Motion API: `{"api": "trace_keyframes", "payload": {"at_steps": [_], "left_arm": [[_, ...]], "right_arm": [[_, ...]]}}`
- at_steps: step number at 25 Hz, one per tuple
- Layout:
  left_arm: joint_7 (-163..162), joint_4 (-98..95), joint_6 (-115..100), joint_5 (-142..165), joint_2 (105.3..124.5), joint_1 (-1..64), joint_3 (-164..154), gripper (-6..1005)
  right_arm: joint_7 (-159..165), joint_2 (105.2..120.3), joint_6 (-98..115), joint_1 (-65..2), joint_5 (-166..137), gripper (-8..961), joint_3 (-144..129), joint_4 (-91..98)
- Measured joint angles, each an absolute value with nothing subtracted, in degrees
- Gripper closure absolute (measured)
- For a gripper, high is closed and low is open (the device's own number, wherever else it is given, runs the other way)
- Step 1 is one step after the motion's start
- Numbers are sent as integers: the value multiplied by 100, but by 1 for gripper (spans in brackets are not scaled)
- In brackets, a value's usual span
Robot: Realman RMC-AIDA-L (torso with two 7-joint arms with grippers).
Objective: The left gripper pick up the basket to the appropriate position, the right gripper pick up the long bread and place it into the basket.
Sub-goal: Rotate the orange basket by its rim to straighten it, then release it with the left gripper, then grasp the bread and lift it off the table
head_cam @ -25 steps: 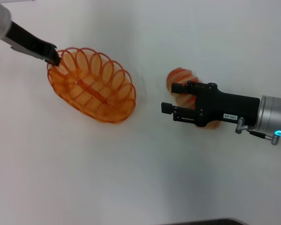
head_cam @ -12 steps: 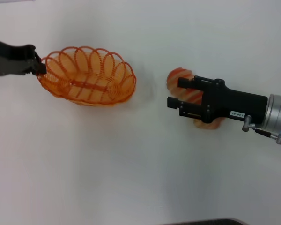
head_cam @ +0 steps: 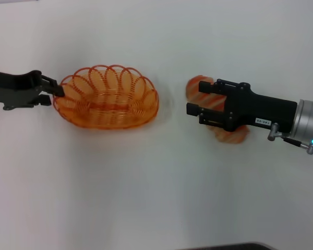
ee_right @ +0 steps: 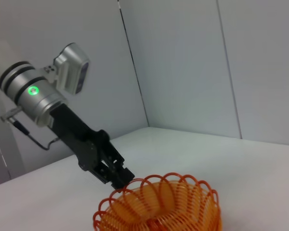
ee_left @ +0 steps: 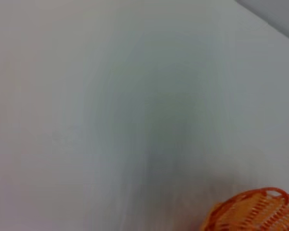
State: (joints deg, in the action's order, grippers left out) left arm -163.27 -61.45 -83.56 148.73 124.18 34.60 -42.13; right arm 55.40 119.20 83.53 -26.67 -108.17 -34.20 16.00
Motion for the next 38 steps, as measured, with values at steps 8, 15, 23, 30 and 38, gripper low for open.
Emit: {"api": "trace_keyframes", "payload": {"at_steps": [8, 15, 23, 30, 38], "left_arm": [[-15230, -6416, -8328, 14136, 12388, 3071, -4066, 480], [-10868, -5878, -9171, 12129, 12364, 2422, -3084, 330], [-7946, -4835, -10284, 11974, 12297, 2170, -2309, 297], [-7449, -4733, -10189, 12407, 12353, 2094, -2396, 301], [-7155, -4476, -10075, 12480, 12365, 2045, -2362, 308]], "right_arm": [[6294, 11902, 8298, -2791, -10806, 300, -3336, 1653], [9398, 11683, 8382, -2944, -10954, 304, -3460, 2938], [12159, 11170, 9168, -3833, -12759, 309, -3829, 4193], [13328, 11426, 9703, -5048, -15550, 314, -3992, 4713], [14435, 11695, 9539, -5473, -16424, 319, -4956, 4619]]}}
